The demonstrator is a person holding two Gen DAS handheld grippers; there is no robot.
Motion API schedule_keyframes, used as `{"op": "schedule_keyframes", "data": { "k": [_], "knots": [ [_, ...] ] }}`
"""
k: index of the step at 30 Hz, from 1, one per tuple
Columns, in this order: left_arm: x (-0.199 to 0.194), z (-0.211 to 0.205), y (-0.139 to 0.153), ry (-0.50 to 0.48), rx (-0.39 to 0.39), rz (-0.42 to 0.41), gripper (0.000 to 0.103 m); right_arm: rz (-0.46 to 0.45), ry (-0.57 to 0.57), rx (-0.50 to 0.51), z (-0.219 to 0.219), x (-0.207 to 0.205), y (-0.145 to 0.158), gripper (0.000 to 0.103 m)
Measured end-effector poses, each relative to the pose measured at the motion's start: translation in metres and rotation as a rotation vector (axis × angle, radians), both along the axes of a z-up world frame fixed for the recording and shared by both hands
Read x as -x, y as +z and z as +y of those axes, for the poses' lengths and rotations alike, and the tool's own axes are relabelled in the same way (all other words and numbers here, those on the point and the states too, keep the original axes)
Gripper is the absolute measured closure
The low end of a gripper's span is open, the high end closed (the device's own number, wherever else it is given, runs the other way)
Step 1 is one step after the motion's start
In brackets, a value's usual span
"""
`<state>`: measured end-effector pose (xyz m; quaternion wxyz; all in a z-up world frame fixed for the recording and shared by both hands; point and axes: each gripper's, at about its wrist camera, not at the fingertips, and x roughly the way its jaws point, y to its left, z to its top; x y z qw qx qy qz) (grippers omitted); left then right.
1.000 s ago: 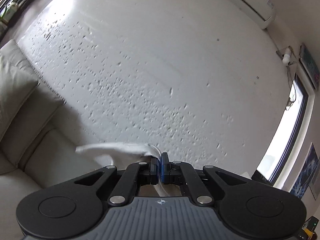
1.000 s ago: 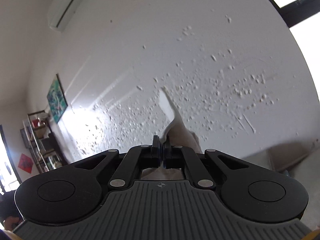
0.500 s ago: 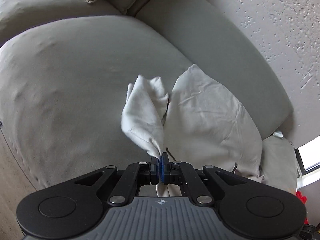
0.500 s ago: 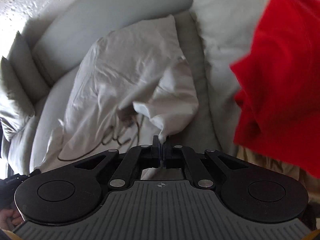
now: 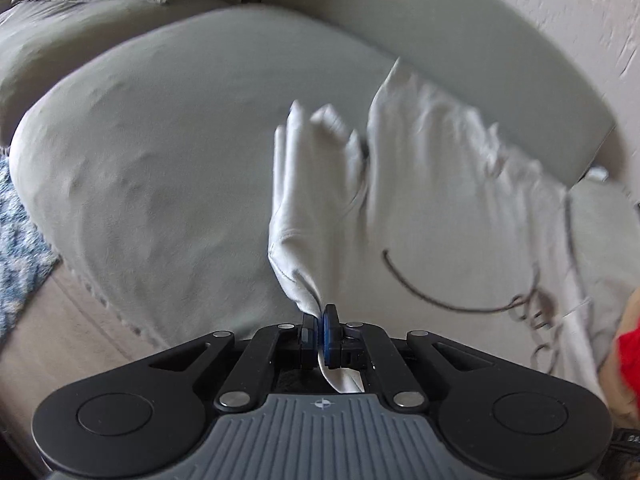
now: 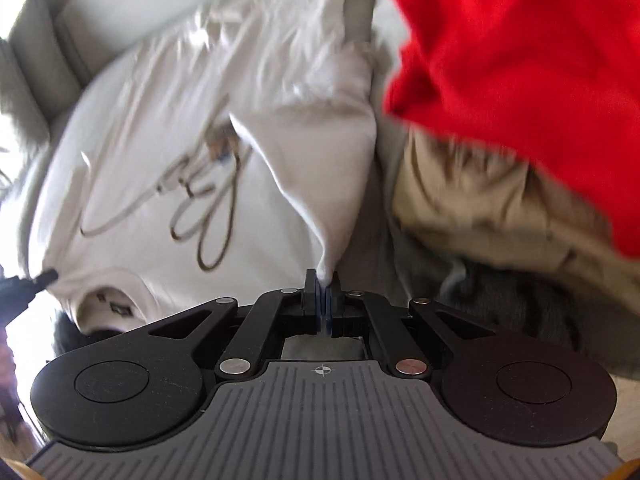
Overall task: Fold clothes
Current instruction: 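Lay the sweatshirt flat on the sofa and open the right tool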
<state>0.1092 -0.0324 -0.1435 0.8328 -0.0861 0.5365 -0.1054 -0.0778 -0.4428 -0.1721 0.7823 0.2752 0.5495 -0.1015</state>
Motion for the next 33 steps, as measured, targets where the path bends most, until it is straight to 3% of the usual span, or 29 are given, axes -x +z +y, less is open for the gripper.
{"op": "schedule_keyframes", "data": {
  "k": [1, 3, 5, 6, 9, 11, 15, 17, 19, 23, 27, 33],
  "knots": [
    [0.001, -0.001, -0.005, 0.002, -0.017, 0.018, 0.097, 0.009, 0.015, -0.002, 0.001, -0.003, -0.004, 0.1],
    [0.006, 0.003, -0.001, 0.006, -0.029, 0.013, 0.087, 0.007, 0.054, 0.024, 0.005, -0.01, 0.0, 0.085],
    [0.012, 0.009, 0.008, 0.015, -0.032, -0.01, 0.065, -0.01, 0.089, 0.073, 0.007, -0.012, 0.016, 0.055],
    [0.015, 0.015, 0.015, 0.025, -0.028, -0.028, 0.065, -0.027, 0.095, 0.092, 0.006, -0.011, 0.026, 0.051],
    [0.017, 0.033, 0.031, 0.062, 0.011, -0.084, 0.064, -0.098, 0.08, 0.102, 0.004, -0.009, 0.053, 0.05],
    [0.012, 0.044, 0.036, 0.092, 0.051, -0.111, 0.062, -0.113, 0.08, 0.039, 0.016, -0.019, 0.049, 0.047],
    [-0.024, 0.051, 0.015, 0.172, 0.14, -0.129, 0.067, -0.144, 0.079, -0.086, 0.04, -0.039, 0.042, 0.047],
    [-0.047, 0.059, 0.001, 0.21, 0.201, -0.117, 0.076, -0.159, 0.079, -0.149, 0.052, -0.049, 0.039, 0.048],
    [-0.071, 0.065, -0.012, 0.228, 0.25, -0.105, 0.079, -0.175, 0.078, -0.212, 0.064, -0.059, 0.035, 0.048],
    [-0.115, 0.069, -0.041, 0.235, 0.341, -0.059, 0.079, -0.202, 0.127, -0.186, 0.087, -0.074, 0.043, 0.048],
    [-0.14, 0.059, -0.058, 0.199, 0.348, -0.068, 0.079, -0.235, 0.155, -0.154, 0.096, -0.082, 0.055, 0.048],
    [-0.162, 0.04, -0.066, 0.145, 0.309, -0.09, 0.08, -0.253, 0.104, -0.162, 0.082, -0.073, 0.059, 0.048]
  ]
}}
